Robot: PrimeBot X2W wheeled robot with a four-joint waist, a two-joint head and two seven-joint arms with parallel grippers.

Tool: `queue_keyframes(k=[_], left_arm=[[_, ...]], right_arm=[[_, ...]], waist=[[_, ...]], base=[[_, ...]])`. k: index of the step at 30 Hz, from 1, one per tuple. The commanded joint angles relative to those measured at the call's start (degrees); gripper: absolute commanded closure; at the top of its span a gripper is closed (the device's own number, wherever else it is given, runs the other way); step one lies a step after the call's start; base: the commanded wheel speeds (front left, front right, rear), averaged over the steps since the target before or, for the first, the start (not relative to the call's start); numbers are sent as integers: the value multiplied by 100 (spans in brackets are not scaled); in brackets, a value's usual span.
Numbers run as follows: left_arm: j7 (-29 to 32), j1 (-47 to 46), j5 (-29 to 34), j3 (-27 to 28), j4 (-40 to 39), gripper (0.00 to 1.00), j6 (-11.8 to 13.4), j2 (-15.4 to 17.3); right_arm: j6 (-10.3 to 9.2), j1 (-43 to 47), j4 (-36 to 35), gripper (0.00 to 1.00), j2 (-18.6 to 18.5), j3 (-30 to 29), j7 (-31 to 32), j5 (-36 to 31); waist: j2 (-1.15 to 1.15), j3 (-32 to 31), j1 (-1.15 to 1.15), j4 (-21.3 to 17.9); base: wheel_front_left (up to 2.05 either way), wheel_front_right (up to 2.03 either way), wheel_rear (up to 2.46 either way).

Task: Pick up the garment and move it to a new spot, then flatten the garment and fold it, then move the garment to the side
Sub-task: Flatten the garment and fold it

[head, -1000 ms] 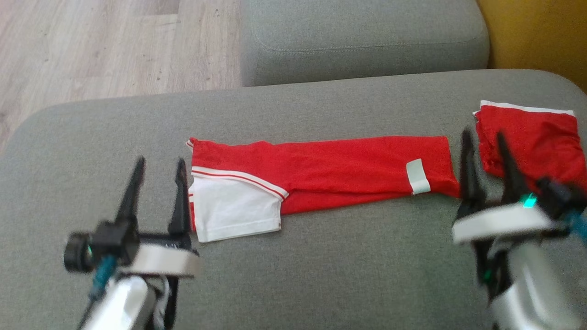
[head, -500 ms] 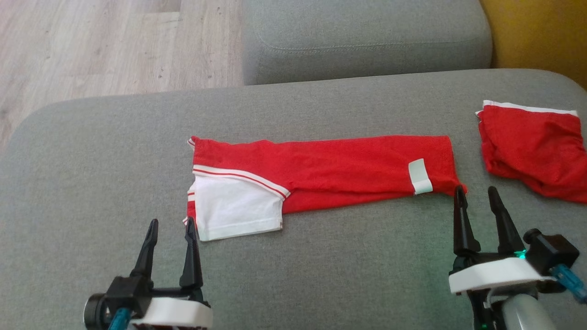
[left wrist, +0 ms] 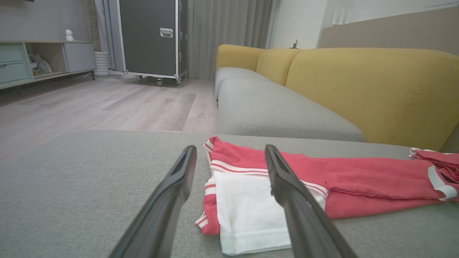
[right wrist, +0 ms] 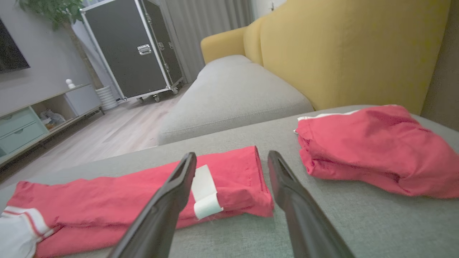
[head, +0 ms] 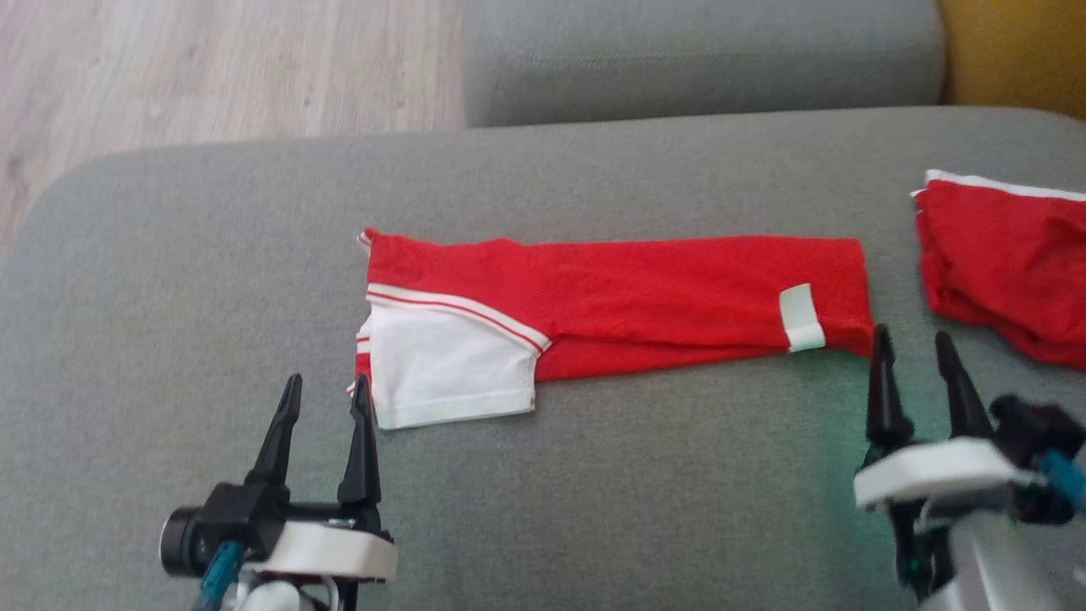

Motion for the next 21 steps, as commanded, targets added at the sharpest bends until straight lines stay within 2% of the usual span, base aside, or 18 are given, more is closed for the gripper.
queue_keyframes(k=[1, 5, 9, 10, 17, 21], left_arm=[[-29, -298, 61, 200, -137, 0, -50, -9], [-29, -434, 115, 163, -79, 0, -103, -25], [-29, -590, 174, 110, -47, 0, -138, -31], [-29, -590, 174, 110, -47, 0, -138, -31], [-29, -766, 125, 14, -44, 0, -99, -33], [-29, -796, 116, -13, -41, 0, -72, -34]], right_arm=[[37, -483, 68, 0, -21, 39, 64, 88], [37, -1171, 1028, 0, -21, -442, 255, 75], [37, -1789, 1925, 0, -21, -948, 313, -279], [37, -1789, 1925, 0, -21, -948, 313, -279], [37, -2504, 3136, 0, -21, -1566, 395, -800], [37, -2714, 3628, 0, -21, -1696, 417, -1062]], waist=[[0, 125, 0, 85], [0, 337, 0, 204], [0, 534, 0, 331], [0, 534, 0, 331], [0, 741, 0, 463], [0, 790, 0, 477]], base=[[0, 0, 0], [0, 0, 0], [0, 0, 0], [0, 0, 0], [0, 0, 0], [0, 0, 0]])
